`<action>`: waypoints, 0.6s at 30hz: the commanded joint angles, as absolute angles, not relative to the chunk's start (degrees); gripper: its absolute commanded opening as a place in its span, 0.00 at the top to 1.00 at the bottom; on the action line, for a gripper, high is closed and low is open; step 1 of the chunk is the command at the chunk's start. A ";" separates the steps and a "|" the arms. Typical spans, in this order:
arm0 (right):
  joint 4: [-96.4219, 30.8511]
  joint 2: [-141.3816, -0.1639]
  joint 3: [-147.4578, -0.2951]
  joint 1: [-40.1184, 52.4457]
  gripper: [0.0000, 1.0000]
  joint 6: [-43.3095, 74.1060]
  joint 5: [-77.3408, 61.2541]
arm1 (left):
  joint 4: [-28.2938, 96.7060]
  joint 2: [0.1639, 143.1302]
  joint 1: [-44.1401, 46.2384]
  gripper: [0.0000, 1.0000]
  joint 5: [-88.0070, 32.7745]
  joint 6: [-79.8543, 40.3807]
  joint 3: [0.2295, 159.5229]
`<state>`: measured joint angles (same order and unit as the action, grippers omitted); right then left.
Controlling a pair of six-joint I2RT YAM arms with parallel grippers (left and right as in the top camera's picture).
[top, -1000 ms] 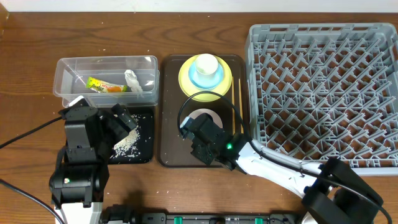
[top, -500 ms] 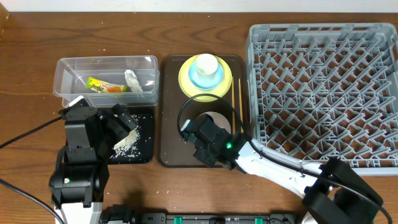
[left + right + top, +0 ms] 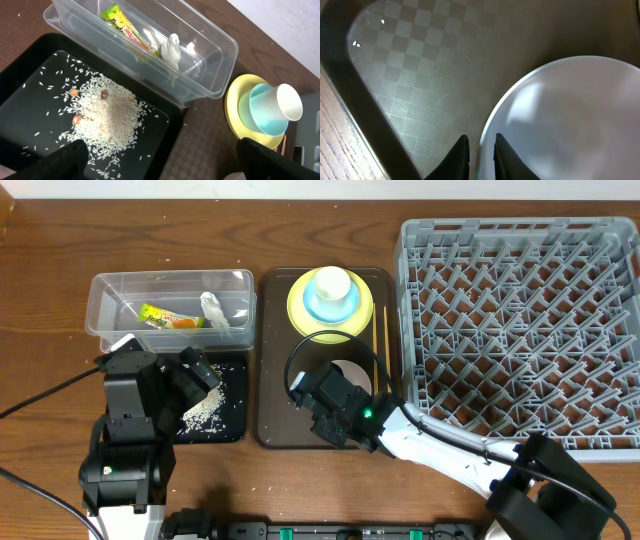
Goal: Sort waste into correct bins and load items into the dishwasher rack
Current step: 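Close the right gripper on the white bowl rim, then lift the white bowl and carry it right to the dish rack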
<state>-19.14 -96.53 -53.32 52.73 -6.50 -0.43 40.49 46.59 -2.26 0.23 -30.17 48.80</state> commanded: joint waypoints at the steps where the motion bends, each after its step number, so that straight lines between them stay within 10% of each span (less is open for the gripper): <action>1: -19.38 -96.77 -54.48 52.58 0.84 -6.48 -0.25 | 40.49 46.74 -2.68 0.02 0.71 -30.06 49.82; 18: -21.19 -96.77 -54.30 52.58 0.92 -5.87 -0.86 | 40.49 46.74 -2.68 0.02 0.71 -30.09 49.82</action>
<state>-20.67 -96.53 -53.32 52.73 -6.31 -0.60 40.47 46.59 -2.26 0.23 -30.17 48.80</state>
